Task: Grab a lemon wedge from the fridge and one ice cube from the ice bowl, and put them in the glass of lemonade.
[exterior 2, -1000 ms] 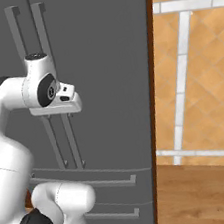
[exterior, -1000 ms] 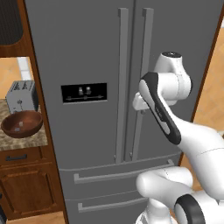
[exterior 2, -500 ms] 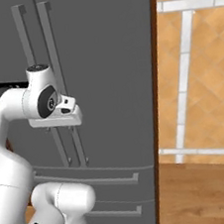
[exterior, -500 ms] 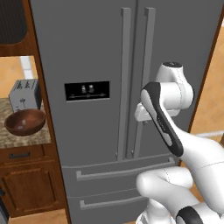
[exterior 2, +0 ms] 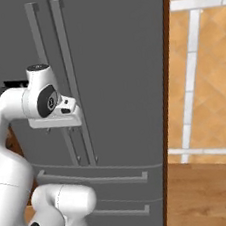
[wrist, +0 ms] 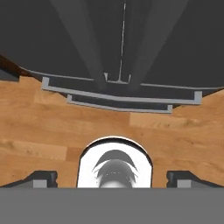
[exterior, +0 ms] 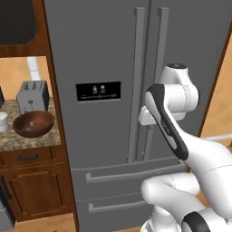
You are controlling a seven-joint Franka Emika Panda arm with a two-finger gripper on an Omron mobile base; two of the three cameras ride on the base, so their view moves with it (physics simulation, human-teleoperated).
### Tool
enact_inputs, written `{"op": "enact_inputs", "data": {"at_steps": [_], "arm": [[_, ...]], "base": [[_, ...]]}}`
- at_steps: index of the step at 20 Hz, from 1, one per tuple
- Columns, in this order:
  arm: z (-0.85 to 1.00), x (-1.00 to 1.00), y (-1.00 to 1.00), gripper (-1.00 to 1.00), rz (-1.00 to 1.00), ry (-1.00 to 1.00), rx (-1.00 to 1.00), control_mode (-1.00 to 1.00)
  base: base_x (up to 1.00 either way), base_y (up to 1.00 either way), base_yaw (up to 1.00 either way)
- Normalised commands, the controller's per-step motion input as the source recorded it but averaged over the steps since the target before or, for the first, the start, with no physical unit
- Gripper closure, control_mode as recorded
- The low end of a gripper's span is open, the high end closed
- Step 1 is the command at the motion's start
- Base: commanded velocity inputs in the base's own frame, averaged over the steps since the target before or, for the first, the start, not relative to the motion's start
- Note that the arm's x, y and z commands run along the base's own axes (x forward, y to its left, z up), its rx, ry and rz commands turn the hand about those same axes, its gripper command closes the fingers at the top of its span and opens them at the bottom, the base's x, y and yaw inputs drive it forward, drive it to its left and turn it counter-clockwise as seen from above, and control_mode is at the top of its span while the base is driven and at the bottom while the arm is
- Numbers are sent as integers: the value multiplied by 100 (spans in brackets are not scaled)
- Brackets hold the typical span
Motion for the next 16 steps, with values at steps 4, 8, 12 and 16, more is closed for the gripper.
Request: {"op": "enact_inputs", "data": {"at_steps": [4, 8, 12, 16], "arm": [[0, 0, 0, -100, 0, 0, 0, 100], [0, 0, 0, -100, 0, 0, 0, 100], [0, 0, 0, -100, 0, 0, 0, 100], [-2, 28, 2, -100, 0, -5, 0, -100]], "base": [[-57, 7, 0], [-37, 19, 0], [1, 32, 0], [0, 0, 0]]}}
